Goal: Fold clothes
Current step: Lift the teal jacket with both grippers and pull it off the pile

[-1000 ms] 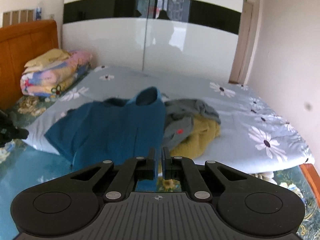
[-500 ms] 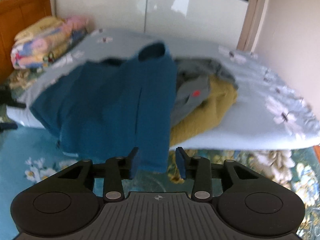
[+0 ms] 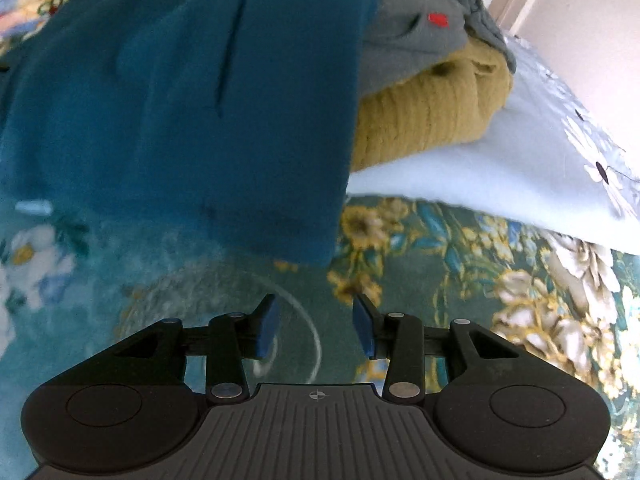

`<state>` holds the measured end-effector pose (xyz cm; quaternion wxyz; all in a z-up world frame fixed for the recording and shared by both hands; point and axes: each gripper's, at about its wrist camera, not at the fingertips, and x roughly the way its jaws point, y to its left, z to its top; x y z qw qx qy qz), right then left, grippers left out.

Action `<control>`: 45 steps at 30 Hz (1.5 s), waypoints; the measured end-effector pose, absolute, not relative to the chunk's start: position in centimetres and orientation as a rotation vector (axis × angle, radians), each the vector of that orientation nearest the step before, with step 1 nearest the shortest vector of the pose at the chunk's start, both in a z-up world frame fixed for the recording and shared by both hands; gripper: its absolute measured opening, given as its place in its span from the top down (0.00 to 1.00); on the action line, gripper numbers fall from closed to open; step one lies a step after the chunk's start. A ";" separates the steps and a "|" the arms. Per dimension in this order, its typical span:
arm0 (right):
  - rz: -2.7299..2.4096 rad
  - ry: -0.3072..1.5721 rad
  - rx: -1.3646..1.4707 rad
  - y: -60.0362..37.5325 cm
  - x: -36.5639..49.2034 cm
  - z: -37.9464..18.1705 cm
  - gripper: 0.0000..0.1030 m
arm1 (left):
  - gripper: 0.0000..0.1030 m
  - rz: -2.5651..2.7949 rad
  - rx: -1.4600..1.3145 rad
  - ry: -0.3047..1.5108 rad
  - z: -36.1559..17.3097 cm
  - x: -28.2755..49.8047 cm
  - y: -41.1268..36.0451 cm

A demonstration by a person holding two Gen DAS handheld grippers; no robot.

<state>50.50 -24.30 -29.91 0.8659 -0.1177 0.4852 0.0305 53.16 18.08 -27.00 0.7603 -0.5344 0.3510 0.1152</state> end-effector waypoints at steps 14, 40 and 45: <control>0.061 0.756 -0.240 -22.9 49.0 -27.1 0.64 | 0.74 0.184 -1.240 0.669 -27.4 53.2 17.9; 0.047 0.632 -0.309 -22.7 48.2 -24.3 0.87 | 0.92 0.162 -1.101 0.688 -24.8 57.0 16.4; 0.057 0.541 -0.332 -23.8 46.9 -21.3 0.89 | 0.94 0.210 -1.115 0.602 -22.7 55.3 16.5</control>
